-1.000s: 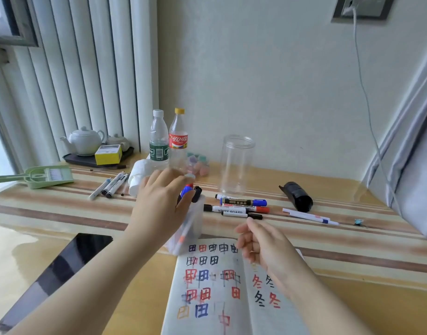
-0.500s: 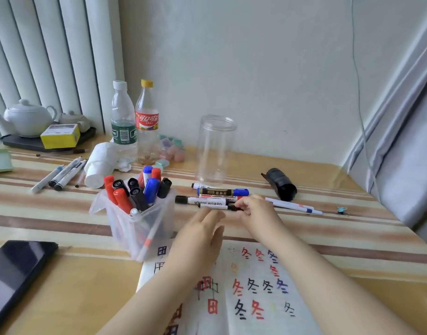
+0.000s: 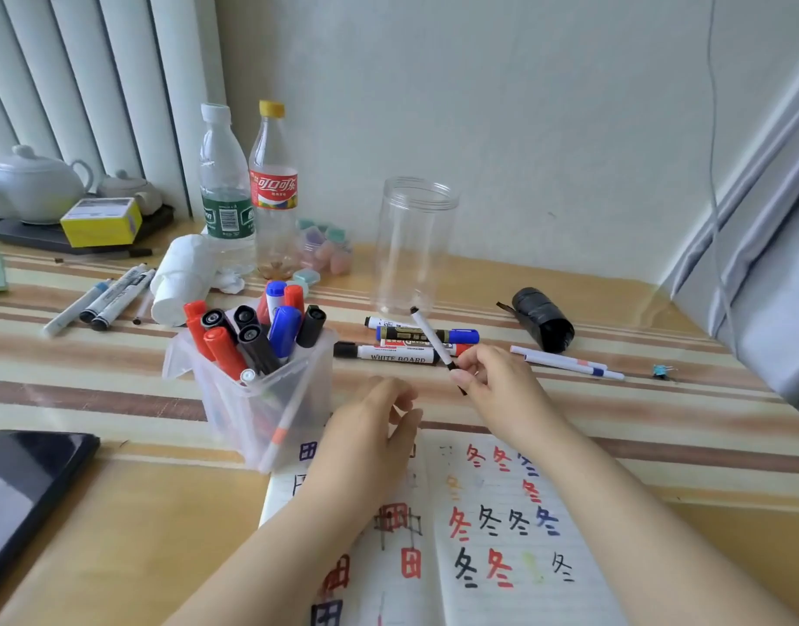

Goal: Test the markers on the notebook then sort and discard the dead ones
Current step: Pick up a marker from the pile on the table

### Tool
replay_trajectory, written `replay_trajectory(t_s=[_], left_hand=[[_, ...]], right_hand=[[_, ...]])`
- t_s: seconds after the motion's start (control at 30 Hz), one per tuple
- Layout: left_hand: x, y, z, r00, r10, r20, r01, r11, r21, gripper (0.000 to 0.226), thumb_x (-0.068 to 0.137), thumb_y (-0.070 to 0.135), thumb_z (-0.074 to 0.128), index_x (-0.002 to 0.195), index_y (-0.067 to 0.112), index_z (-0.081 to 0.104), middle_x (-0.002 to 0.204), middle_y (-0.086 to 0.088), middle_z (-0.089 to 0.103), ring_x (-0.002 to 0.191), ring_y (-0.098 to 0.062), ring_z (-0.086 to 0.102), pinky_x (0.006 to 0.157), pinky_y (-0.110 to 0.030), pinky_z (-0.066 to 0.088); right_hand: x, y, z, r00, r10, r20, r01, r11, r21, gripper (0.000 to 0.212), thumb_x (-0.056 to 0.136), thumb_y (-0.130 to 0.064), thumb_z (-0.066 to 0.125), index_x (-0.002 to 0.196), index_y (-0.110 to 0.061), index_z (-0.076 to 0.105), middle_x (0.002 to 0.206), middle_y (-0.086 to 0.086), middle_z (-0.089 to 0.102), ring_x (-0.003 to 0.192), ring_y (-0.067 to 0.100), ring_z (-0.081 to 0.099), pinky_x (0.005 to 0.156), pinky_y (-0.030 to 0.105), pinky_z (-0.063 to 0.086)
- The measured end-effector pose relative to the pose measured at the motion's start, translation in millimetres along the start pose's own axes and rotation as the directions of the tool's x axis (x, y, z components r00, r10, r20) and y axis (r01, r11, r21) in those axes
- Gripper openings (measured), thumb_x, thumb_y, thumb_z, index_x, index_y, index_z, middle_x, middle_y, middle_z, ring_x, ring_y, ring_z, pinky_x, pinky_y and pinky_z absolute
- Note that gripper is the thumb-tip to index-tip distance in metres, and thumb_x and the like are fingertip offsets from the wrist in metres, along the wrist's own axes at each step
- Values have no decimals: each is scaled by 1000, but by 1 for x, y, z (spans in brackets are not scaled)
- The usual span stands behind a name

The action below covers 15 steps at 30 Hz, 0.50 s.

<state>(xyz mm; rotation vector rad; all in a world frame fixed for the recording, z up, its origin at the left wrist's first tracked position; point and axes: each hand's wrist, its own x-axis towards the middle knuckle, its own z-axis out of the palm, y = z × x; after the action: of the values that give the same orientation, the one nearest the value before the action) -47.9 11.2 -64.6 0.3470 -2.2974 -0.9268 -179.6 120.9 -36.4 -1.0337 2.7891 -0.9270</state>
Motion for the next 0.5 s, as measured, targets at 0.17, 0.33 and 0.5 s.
replay_trajectory(t_s=[0.17, 0.33, 0.5], left_hand=[[1, 28, -12, 986, 12, 164, -2, 998, -63, 21, 93, 28, 49, 110, 19, 57, 97, 11, 60, 85, -3, 57, 73, -13, 45], [-8, 56, -16, 928, 135, 346, -170, 983, 72, 17, 96, 24, 41, 96, 16, 56, 86, 1, 60, 77, -14, 53, 62, -20, 35], [-30, 59, -30, 907, 150, 394, -213, 969, 122, 20, 97, 26, 40, 106, 17, 56, 95, 5, 56, 75, -8, 48, 57, -13, 35]], right_hand=[[-62, -21, -15, 973, 134, 188, -228, 689, 688, 9, 94, -11, 54, 92, -9, 62, 81, 2, 73, 75, 9, 70, 71, 22, 54], [-106, -29, -28, 956, 211, 201, -290, 623, 727, 20, 94, -16, 54, 81, -8, 67, 64, -1, 68, 56, 8, 60, 53, 18, 45], [-142, -16, -38, 947, -175, -271, 163, 984, -65, 24, 87, -41, 56, 69, -25, 60, 62, -14, 55, 64, 4, 49, 58, 16, 37]])
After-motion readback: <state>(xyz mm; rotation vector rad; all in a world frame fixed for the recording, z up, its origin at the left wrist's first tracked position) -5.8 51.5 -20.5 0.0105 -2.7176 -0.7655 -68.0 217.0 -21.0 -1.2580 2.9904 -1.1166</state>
